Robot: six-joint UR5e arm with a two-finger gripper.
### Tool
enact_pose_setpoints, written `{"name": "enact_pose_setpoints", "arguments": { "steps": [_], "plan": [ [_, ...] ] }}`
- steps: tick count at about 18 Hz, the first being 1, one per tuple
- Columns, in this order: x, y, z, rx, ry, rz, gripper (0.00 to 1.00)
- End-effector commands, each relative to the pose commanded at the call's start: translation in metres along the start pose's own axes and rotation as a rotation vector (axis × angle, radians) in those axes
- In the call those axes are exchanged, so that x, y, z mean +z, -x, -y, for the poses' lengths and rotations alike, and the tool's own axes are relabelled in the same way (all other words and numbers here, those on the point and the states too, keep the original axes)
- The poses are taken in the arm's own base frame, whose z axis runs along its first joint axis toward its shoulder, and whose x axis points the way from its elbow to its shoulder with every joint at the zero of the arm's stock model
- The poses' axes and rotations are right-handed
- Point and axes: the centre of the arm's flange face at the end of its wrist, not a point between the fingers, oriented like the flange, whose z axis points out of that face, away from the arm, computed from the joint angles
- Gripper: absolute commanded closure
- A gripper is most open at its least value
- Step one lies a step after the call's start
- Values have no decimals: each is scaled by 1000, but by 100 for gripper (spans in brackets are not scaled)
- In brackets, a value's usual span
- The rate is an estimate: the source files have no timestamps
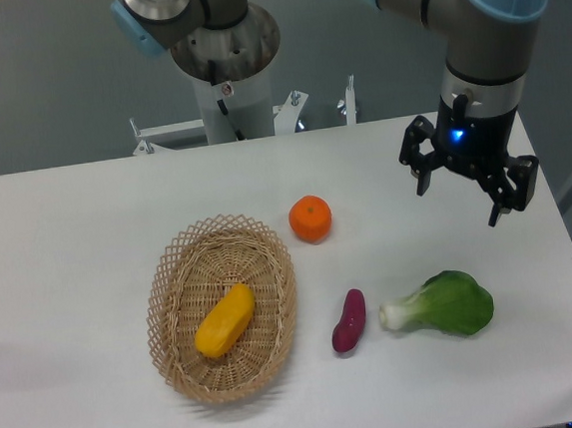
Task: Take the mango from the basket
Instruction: 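Move the open gripper over the wicker basket above the yellow mango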
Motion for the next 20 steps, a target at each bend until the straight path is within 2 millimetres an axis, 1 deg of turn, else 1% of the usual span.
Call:
{"name": "enact_pose_setpoints", "arguments": {
  "steps": [2,3,6,8,9,10,12,15,17,20],
  "plan": [
    [3,-2,1,2,2,-5,0],
    [1,-1,0,1,2,-3,0],
    [9,-5,2,-2,2,-19,0],
    [20,-11,5,-13,-17,-43,0],
    [21,-14,8,-29,-35,-48,0],
    [13,-18,11,-41,-33,-38,0],
    [23,-28,14,-69,-33,-60,0],
    [31,-53,40,-85,-35,-78,0],
    [42,-69,57,-130,-37,-78,0],
    [63,-101,93,-179,-50,-67,0]
  ]
}}
